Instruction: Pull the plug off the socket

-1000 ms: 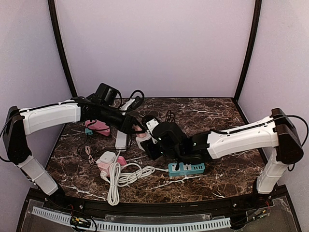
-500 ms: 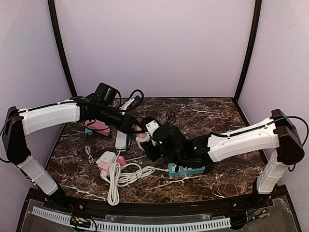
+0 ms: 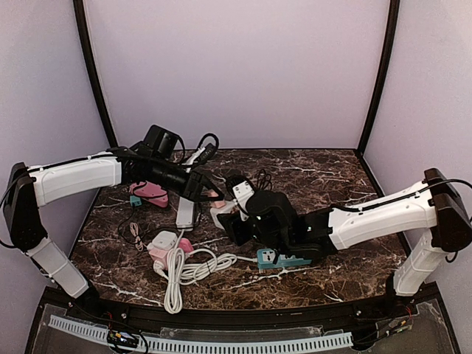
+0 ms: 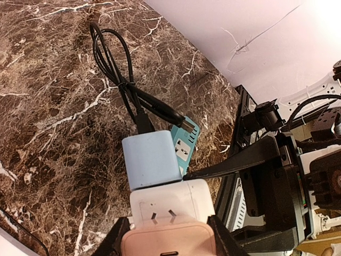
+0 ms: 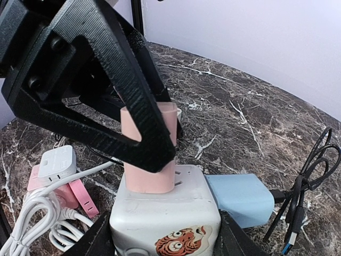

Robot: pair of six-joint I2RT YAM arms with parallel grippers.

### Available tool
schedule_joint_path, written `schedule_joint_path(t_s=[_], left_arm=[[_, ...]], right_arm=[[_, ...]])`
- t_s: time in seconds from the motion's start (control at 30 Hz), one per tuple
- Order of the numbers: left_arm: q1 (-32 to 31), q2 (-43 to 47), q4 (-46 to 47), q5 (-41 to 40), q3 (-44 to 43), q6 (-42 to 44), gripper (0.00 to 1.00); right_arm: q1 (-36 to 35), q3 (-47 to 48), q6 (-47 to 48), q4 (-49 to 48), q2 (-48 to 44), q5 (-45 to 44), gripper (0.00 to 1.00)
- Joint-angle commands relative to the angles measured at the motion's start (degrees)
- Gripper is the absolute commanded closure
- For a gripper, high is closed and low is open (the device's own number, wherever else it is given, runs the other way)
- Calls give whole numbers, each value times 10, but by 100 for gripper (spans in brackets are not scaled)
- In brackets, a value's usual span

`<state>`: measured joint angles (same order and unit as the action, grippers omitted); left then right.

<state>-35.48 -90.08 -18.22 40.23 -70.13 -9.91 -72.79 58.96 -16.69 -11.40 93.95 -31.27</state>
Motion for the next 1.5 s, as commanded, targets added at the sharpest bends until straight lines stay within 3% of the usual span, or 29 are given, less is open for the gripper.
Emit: schedule_joint_path(t_s=[0.0,0.47,0.7,1.47], left_arm=[[38,13,-18,-44,2,17,90],[36,40,-19,-88,9,45,92],[34,41,-22,-92,7,48,92],[51,26,-35,-60,-5,38,92]], right_arm=[[2,-3,-14,-33,-35,-16,100],[54,67,-72,131,29,24,100],[55,106,-53,198,62,-14,100],[38,4,80,74,-20,32,100]])
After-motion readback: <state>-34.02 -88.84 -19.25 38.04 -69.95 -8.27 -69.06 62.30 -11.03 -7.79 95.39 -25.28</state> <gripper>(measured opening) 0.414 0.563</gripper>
